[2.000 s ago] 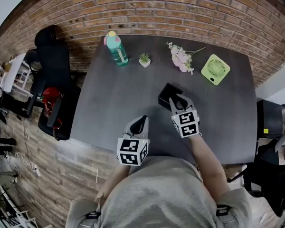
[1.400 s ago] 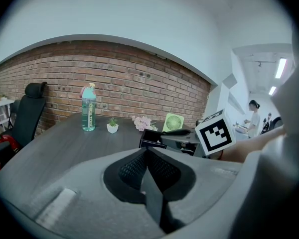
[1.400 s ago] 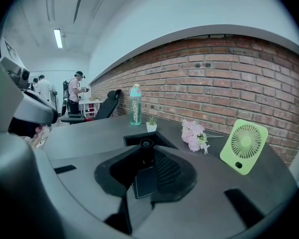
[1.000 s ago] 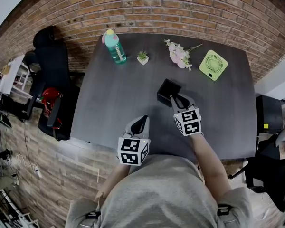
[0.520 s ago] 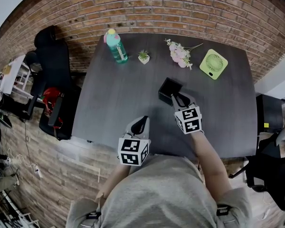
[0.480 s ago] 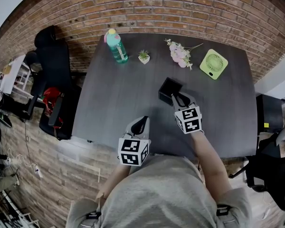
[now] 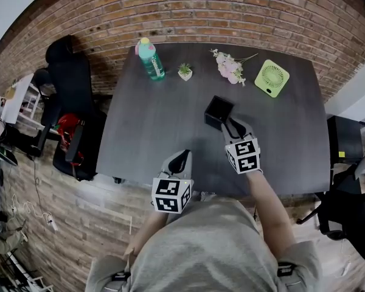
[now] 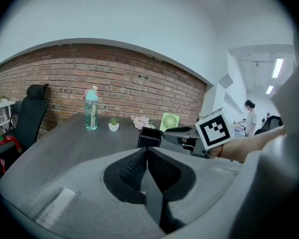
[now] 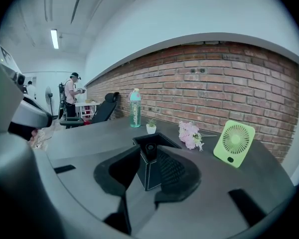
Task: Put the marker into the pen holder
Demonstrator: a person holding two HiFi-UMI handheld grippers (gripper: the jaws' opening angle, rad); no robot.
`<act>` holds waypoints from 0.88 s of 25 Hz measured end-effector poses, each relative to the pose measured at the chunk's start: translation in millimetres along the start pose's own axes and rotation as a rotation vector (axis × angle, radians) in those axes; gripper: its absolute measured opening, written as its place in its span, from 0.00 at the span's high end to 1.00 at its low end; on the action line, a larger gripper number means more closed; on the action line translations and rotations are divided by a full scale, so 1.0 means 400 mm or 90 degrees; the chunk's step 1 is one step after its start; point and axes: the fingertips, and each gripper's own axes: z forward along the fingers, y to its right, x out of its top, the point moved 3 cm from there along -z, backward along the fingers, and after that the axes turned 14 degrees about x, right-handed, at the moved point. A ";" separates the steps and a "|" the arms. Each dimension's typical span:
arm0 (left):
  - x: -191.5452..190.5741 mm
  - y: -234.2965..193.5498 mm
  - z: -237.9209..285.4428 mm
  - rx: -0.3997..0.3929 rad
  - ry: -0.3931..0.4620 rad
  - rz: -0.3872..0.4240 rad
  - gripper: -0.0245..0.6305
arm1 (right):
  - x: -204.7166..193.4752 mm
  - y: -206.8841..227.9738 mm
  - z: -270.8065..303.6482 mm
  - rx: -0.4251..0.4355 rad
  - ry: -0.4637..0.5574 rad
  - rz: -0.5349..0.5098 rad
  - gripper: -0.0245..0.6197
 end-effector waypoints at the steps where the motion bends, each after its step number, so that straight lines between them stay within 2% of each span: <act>1: -0.001 0.000 -0.008 -0.002 0.001 0.001 0.93 | 0.004 -0.010 -0.011 -0.002 0.004 0.001 0.83; 12: -0.025 -0.007 -0.110 -0.020 0.013 0.010 0.93 | 0.058 -0.148 -0.167 -0.026 0.070 0.009 0.83; 22: -0.072 -0.024 -0.234 -0.034 0.022 0.017 0.93 | 0.052 -0.310 -0.300 -0.046 0.103 0.024 0.83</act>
